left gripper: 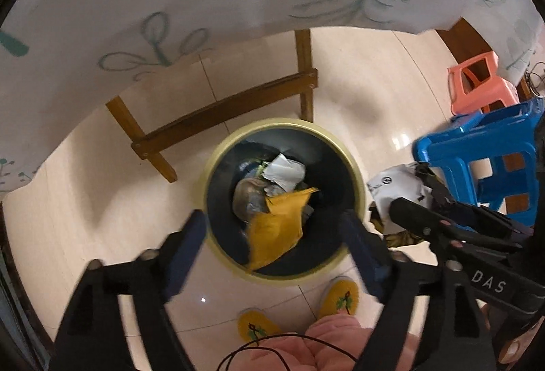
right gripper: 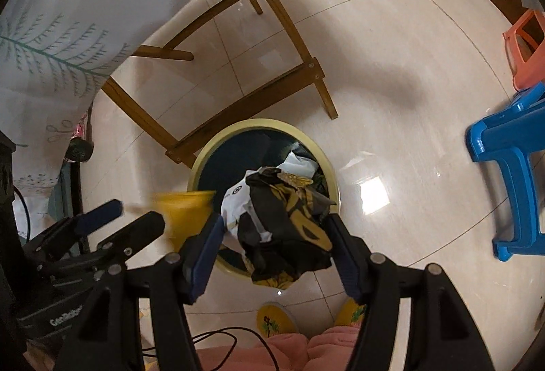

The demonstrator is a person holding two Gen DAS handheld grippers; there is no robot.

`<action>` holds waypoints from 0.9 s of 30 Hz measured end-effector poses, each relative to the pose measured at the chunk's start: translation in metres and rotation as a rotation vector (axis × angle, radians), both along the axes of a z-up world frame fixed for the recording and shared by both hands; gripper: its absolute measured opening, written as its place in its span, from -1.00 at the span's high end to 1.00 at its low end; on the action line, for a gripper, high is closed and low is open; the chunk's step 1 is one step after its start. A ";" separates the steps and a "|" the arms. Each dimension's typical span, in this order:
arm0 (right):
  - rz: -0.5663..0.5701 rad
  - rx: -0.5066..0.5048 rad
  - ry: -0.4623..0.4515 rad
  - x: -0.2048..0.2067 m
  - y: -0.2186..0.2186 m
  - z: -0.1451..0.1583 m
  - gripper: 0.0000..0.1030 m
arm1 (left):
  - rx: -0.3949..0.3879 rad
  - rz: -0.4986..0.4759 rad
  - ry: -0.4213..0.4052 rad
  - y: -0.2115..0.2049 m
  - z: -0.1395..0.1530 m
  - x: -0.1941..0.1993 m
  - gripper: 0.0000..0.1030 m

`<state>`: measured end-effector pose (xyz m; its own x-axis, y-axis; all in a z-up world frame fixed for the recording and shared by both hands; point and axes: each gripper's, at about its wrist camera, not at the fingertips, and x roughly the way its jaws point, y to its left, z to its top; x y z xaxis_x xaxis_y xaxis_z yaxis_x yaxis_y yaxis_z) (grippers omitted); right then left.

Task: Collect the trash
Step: 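Open both tools to drop the yellow packet and black wrapper into the bin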

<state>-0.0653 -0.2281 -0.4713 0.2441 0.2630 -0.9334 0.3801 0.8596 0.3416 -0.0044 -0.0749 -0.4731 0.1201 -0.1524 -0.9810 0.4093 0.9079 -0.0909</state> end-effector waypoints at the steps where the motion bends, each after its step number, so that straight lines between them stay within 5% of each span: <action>1: -0.001 -0.003 0.001 0.001 0.001 0.000 -0.22 | 0.002 0.004 -0.008 0.002 -0.001 0.001 -0.77; 15: 0.047 0.000 -0.007 0.021 0.026 0.007 -0.32 | 0.010 0.081 -0.131 0.043 0.033 -0.007 -0.95; 20: 0.045 -0.014 -0.033 0.022 0.031 0.022 -0.65 | 0.007 0.116 -0.155 0.055 0.049 -0.014 -0.95; 27: 0.024 -0.017 -0.055 0.015 0.032 0.060 -0.66 | 0.001 0.128 -0.161 0.062 0.088 -0.025 -0.96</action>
